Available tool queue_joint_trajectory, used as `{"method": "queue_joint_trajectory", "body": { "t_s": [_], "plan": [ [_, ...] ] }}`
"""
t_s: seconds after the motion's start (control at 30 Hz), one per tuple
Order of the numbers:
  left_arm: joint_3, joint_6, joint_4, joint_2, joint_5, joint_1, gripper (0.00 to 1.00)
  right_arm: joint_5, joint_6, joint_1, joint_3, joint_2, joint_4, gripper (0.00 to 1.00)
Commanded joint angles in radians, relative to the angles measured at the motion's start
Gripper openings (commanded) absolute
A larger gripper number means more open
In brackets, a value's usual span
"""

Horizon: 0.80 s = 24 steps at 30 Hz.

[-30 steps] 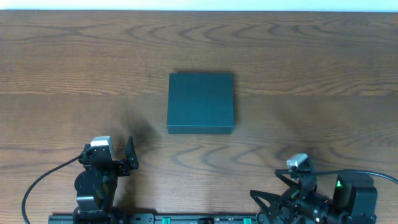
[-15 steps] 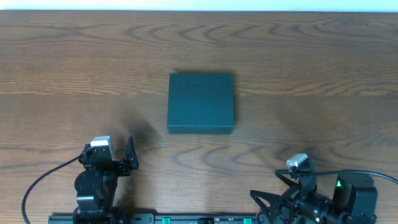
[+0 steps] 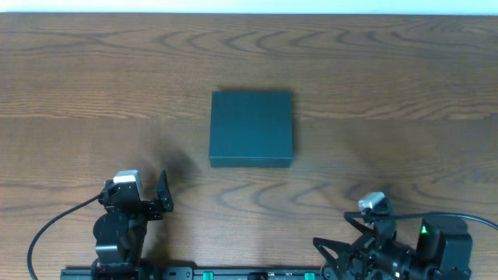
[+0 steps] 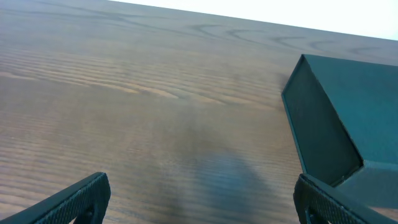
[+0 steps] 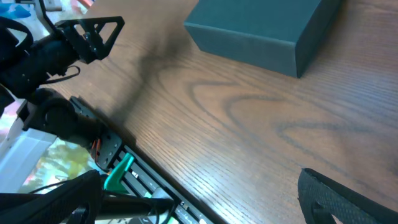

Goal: Pack container

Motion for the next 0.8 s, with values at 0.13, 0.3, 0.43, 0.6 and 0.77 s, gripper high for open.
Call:
{"method": "queue_joint_trajectory", "body": {
  "t_s": [0.13, 0.3, 0.43, 0.6, 0.77],
  "plan": [
    [-0.022, 0.014, 0.002, -0.009, -0.007, 0.005, 0.95, 0.093, -0.086, 0.008, -0.012, -0.014, 0.194, 0.99],
    [-0.022, 0.014, 0.002, -0.009, -0.007, 0.005, 0.95, 0.197, -0.315, 0.039, -0.130, -0.132, 0.377, 0.99],
    [-0.022, 0.014, 0.002, -0.009, -0.007, 0.005, 0.95, 0.322, -0.345, 0.045, -0.275, -0.272, 0.434, 0.99],
    [-0.022, 0.014, 0.002, -0.009, -0.007, 0.005, 0.95, 0.370, -0.344, 0.047, -0.405, -0.353, 0.444, 0.99],
    [-0.022, 0.014, 0.002, -0.009, -0.007, 0.005, 0.95, 0.370, -0.337, 0.049, -0.485, -0.357, 0.446, 0.99]
  ]
}}
